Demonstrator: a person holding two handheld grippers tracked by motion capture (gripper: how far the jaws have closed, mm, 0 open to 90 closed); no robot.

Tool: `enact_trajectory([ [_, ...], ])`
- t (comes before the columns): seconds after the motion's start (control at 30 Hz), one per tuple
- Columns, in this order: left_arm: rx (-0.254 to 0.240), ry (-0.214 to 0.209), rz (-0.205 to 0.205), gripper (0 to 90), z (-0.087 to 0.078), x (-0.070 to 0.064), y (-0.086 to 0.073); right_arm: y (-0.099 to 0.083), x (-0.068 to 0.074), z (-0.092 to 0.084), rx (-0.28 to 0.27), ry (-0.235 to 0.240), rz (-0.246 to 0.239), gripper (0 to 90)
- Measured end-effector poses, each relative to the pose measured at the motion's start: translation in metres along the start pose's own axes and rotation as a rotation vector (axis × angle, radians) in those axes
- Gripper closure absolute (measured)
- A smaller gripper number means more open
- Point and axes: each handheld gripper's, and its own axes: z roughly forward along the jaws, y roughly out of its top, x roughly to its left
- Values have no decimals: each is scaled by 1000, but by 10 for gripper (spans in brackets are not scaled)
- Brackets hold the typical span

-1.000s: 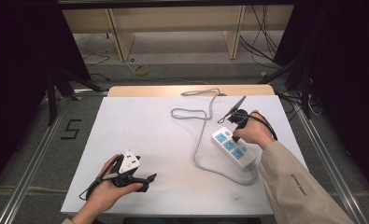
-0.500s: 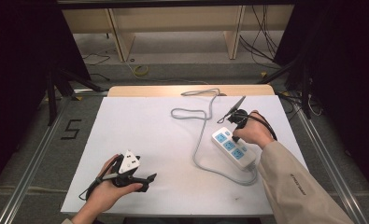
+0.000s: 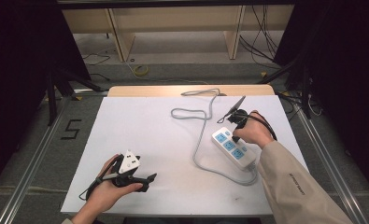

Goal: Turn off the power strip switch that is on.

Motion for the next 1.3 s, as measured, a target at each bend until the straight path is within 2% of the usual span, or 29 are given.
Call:
enact_trajectory([
  [0.4,-2,0,0,159,0,0,0,0,0,0,2,1,3,900],
  [0.53,-1,-1,2,159,0,0,0,0,1,0,-5,-9,-15,900],
  [0.7,-1,-1,1,159,0,0,0,0,1,0,-4,-7,-2,900],
  [1.3,0,-2,0,159,1,0,0,-2,0,-1,-16,-1,-2,900],
])
